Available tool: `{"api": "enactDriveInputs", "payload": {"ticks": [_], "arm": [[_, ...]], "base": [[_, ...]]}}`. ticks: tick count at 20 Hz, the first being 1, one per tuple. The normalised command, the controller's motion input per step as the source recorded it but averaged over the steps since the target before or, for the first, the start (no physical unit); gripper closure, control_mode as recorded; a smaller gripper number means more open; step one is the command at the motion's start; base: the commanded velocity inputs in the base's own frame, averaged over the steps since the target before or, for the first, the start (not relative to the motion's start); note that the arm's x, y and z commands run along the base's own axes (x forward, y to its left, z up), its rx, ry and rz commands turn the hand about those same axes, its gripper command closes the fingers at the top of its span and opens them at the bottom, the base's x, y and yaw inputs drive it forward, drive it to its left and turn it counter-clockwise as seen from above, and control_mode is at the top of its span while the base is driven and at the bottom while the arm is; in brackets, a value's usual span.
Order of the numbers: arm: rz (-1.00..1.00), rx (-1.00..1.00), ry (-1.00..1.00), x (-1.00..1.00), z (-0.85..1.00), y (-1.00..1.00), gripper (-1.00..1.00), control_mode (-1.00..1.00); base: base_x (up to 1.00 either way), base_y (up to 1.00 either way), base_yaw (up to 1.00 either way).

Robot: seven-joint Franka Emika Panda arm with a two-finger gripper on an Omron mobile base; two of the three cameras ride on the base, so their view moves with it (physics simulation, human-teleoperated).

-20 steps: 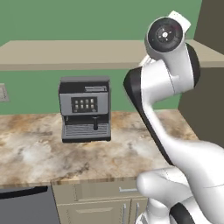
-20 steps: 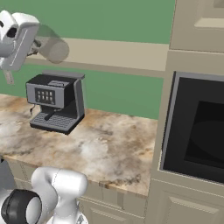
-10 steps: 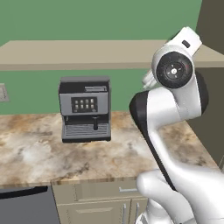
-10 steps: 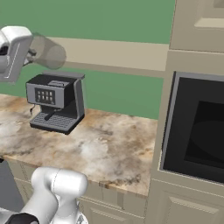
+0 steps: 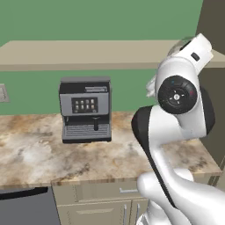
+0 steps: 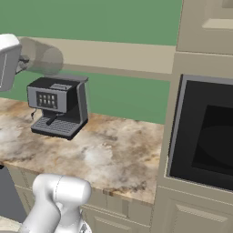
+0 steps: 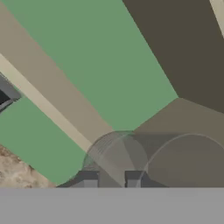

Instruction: There is a bowl on the dining counter. Grab a lemon wedge from the fridge and place it in the bowl. Then get the liquor bottle and glass cup from the cabinet and place them next to the bowl.

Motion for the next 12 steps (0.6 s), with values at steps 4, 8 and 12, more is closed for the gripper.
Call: {"api": "enactDriveInputs", "payload": {"ticks": [4,8,12], "arm": [[-0.11,0.00,-0.13,-0.59,0.00,0.00,1.00,-1.00],[-0.07,0.00,-0.05,-0.30,0.00,0.00,1.00,1.00],[0.00,0.00,0.00,0.00,0.00,0.00,1.00,1.00]], "base": [[0.00,0.00,0.00],[-0.34,-0.01,-0.11],[-0.72,-0.02,-0.42]]}}
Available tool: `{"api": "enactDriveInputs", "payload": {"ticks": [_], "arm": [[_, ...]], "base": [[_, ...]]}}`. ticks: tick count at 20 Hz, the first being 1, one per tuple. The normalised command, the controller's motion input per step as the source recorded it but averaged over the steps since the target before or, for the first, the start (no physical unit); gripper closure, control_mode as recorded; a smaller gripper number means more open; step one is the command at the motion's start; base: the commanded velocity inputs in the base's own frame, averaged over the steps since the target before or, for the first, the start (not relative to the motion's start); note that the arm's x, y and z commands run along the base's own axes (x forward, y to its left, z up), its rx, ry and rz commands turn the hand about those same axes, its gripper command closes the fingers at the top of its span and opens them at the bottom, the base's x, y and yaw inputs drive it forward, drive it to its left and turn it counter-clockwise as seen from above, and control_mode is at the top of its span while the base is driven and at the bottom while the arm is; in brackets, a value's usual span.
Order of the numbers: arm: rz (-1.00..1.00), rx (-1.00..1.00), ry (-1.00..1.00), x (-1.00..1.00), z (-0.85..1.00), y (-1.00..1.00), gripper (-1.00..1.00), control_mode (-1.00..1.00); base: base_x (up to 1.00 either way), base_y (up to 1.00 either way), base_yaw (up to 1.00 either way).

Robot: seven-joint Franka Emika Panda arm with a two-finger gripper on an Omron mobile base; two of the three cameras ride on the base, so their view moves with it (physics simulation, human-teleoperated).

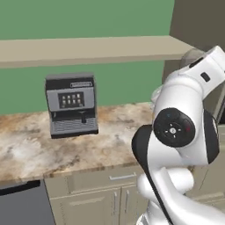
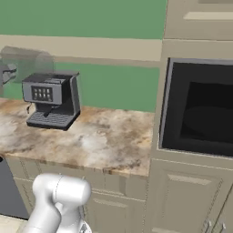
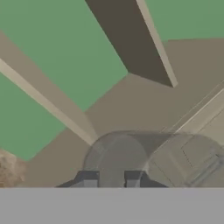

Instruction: There is a bowl on the dining counter. Grab a lemon wedge from the fridge and place it in the bowl. Then get the liquor bottle and glass cup from the cabinet and place them next to the bowl.

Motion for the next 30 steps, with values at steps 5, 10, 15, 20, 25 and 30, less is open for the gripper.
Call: {"api": "enactDriveInputs", "payload": {"ticks": [5,10,15,20,25,30], "arm": [[0.00,0.00,0.00,0.00,0.00,0.00,1.00,1.00],[0.00,0.00,0.00,0.00,0.00,0.00,1.00,1.00],[0.00,0.00,0.00,0.00,0.00,0.00,1.00,1.00],[0.00,0.00,0.00,0.00,0.00,0.00,1.00,1.00],[0.00,0.00,0.00,0.00,0.00,0.00,1.00,1.00],[0.00,0.00,0.00,0.00,0.00,0.00,1.00,1.00]], "base": [[-0.38,0.07,-0.64],[-0.26,0.10,-0.67],[-0.22,0.09,-0.68],[-0.18,0.06,-0.69],[-0.12,0.00,-0.67],[0.00,-0.07,-0.67]]}}
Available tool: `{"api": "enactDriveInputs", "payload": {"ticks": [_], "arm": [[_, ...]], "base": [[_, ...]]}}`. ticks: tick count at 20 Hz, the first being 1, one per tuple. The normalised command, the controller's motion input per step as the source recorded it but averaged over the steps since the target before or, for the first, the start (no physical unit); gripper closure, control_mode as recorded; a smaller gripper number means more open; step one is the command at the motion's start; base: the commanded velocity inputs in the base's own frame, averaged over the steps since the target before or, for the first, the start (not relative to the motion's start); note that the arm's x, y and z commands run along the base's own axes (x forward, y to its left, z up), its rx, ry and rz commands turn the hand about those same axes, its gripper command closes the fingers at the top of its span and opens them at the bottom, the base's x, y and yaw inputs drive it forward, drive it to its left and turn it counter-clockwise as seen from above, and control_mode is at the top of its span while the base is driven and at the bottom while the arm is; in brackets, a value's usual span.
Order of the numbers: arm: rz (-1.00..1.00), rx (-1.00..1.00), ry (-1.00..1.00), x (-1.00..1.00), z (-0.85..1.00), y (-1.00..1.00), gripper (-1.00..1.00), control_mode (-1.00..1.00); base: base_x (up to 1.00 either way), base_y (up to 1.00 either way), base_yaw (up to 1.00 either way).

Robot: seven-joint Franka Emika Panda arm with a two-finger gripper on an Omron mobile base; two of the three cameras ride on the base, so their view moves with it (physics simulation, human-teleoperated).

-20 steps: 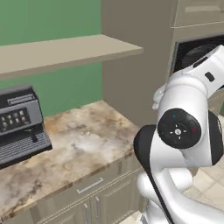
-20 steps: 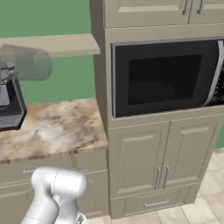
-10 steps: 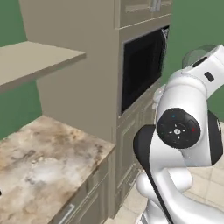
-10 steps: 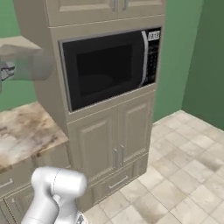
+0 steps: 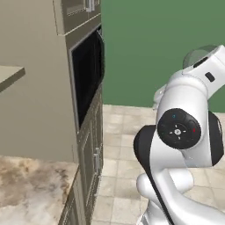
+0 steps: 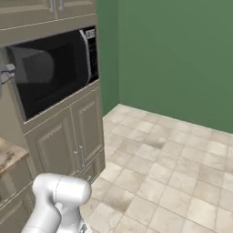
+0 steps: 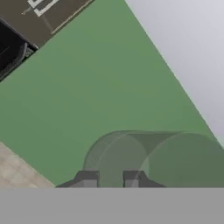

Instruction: There is a bowl on the dining counter. Grab a lemon wedge from the fridge and place it in the bowl. Then get the liquor bottle and glass cup from the cabinet and place them next to the bowl.

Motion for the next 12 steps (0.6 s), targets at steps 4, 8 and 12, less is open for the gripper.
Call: {"api": "enactDriveInputs", "payload": {"ticks": [4,8,12], "arm": [[0.00,0.00,0.00,0.00,0.00,0.00,1.00,1.00],[0.00,0.00,0.00,0.00,0.00,0.00,1.00,1.00],[0.00,0.00,0.00,0.00,0.00,0.00,1.00,1.00]], "base": [[0.06,-0.29,-0.68],[0.13,-0.32,-0.67],[0.31,-0.20,-0.62]]}}
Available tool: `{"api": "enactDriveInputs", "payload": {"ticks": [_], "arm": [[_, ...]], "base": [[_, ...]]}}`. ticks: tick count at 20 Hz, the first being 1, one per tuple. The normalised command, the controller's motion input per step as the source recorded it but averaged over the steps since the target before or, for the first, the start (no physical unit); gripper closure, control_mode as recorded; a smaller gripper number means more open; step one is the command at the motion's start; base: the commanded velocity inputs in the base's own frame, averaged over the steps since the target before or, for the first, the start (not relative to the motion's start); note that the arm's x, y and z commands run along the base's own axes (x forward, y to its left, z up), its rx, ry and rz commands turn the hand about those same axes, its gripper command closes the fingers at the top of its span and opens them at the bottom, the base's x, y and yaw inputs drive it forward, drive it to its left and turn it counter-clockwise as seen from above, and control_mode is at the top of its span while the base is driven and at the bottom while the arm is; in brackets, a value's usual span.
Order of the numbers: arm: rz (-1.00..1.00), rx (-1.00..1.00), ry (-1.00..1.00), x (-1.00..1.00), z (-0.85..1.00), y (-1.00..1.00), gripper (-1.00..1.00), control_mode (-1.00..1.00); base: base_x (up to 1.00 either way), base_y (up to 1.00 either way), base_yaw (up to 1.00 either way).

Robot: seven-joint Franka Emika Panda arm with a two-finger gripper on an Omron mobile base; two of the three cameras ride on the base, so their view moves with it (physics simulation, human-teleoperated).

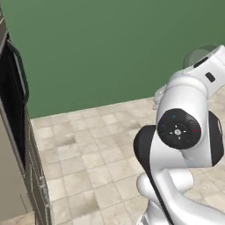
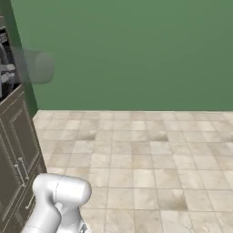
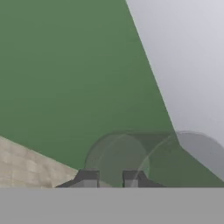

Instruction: There is a bowl on the dining counter. Grab a lemon wedge from the fridge and place it in the bowl. Then get the liquor bottle and glass cup from the cabinet and place them next to the bowl.

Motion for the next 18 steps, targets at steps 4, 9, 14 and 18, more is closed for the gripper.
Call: {"api": "enactDriveInputs", "payload": {"ticks": [4,9,14,18], "arm": [[0.00,0.00,0.00,0.00,0.00,0.00,1.00,1.00],[0.00,0.00,0.00,0.00,0.00,0.00,1.00,1.00],[0.00,0.00,0.00,0.00,0.00,0.00,1.00,1.00],[0.00,0.00,0.00,0.00,0.00,0.00,1.00,1.00]], "base": [[0.69,-0.14,-0.50],[0.73,-0.18,-0.47],[0.72,-0.15,-0.48],[0.74,-0.12,-0.49]]}}
